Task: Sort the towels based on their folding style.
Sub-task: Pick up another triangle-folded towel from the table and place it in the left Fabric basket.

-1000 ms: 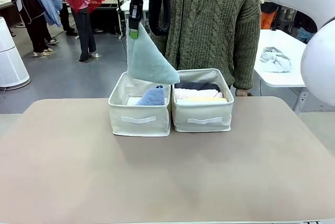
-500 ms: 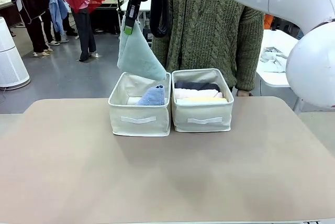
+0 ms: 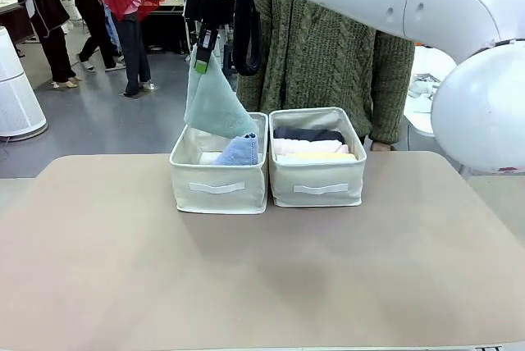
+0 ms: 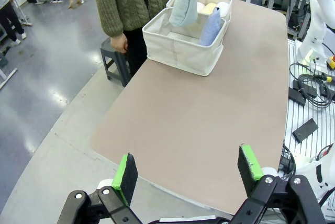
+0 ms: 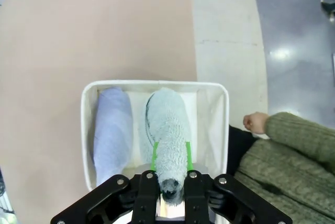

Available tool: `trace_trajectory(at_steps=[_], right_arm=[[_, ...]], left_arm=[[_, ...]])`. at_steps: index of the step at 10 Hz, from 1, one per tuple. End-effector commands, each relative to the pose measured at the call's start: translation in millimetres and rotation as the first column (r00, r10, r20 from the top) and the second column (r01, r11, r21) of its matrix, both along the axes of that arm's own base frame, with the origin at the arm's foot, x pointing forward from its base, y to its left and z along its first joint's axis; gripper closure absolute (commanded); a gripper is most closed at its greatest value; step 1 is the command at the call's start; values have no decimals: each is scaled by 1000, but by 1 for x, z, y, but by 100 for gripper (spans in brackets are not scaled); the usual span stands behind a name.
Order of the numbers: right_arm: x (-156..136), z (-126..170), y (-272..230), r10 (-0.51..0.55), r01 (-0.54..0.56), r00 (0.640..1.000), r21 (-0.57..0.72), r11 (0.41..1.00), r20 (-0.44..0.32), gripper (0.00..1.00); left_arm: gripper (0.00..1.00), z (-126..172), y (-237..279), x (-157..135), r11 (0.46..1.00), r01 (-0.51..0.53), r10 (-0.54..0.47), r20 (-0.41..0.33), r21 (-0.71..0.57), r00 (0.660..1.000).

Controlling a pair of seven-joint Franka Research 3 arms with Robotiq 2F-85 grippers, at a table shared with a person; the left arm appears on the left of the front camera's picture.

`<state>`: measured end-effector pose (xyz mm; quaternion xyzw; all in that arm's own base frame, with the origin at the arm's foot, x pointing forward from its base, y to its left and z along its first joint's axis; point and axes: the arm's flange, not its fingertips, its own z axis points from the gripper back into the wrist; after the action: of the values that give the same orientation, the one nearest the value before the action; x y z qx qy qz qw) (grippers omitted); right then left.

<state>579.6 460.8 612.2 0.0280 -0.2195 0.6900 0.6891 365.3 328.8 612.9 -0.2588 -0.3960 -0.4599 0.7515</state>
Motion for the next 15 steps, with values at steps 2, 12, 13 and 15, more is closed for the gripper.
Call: trace_trajectory(at_steps=[2, 12, 13, 15], right_arm=[[14, -2, 3, 23, -23, 999, 16, 1000, -30, 84], [35, -49, 4, 28, -26, 992, 15, 1000, -127, 84], [37, -54, 4, 27, -25, 991, 13, 1000, -132, 84], [38, -64, 6, 29, -28, 989, 10, 1000, -146, 84]], left_arm=[[0, 1, 1, -2, 1000, 6, -6, 18, 1, 1000], [0, 1, 1, -2, 1000, 6, -6, 18, 1, 1000], [0, 1, 1, -2, 1000, 6, -6, 18, 1, 1000], [0, 1, 1, -2, 1000, 6, -6, 18, 1, 1000]])
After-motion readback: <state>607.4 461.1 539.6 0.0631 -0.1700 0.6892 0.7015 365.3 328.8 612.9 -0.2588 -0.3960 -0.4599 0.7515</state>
